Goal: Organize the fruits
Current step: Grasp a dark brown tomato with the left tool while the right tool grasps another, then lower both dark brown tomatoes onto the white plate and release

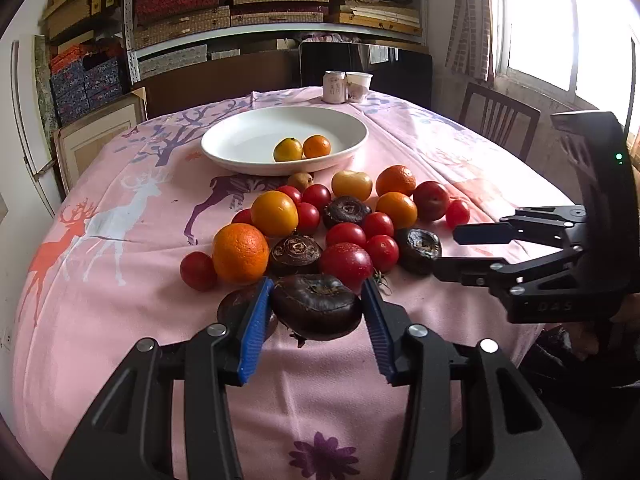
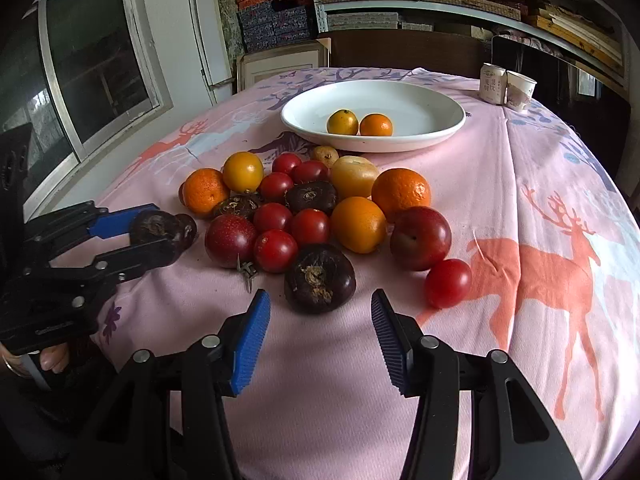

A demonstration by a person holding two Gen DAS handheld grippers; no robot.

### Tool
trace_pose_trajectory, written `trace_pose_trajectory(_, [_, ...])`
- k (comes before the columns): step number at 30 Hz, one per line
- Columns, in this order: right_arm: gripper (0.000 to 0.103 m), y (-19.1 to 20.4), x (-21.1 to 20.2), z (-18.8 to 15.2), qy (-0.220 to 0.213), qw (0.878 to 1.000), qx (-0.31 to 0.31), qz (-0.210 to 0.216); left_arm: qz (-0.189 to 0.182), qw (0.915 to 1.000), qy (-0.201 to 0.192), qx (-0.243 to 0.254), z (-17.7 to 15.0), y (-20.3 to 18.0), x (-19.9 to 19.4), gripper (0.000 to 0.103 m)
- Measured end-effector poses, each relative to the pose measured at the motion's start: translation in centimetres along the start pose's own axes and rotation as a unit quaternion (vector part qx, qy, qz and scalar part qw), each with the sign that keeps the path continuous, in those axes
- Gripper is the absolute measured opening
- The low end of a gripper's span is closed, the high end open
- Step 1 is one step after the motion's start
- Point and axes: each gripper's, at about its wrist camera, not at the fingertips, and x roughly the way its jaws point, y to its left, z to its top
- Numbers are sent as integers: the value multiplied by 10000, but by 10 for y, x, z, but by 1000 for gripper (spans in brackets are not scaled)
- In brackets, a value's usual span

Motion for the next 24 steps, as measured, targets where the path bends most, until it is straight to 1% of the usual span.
trace_pose_trajectory(6, [52, 14, 22, 8, 124, 9983, -341, -464, 3, 9999, 30, -112, -4, 4, -4, 44])
trace_pose_trajectory(7, [43, 15, 26, 8, 200, 9978, -374, -514, -2, 9999, 45, -144, -5, 5, -3, 44])
trace_pose_trajectory(8, [43, 16, 27, 7, 178, 9976, -384, -542, 3, 9998, 52, -171, -6, 6, -3, 44])
trace_pose_trajectory(10, [42, 14, 22, 5, 110, 9985, -310, -436, 8, 9998, 51, -213, -7, 8, -2, 44])
trace_pose_trajectory(14, [42, 0, 2, 8, -127, 9999, 53, -51, -65, 9994, -23, -331, -4, 13, -4, 44])
trace_pose_trajectory(16, [42, -9, -9, 14, -222, 9993, 255, 179, -136, 9992, -82, -371, 1, 15, -6, 44])
trace_pose_trajectory(19, [42, -23, -21, 30, -399, 9976, 456, 338, -158, 9993, -124, -318, 17, 18, -2, 44])
trace_pose_trajectory(24, [42, -47, -26, 69, -590, 9958, 629, 299, -242, 9985, -275, -414, 62, 32, 16, 44])
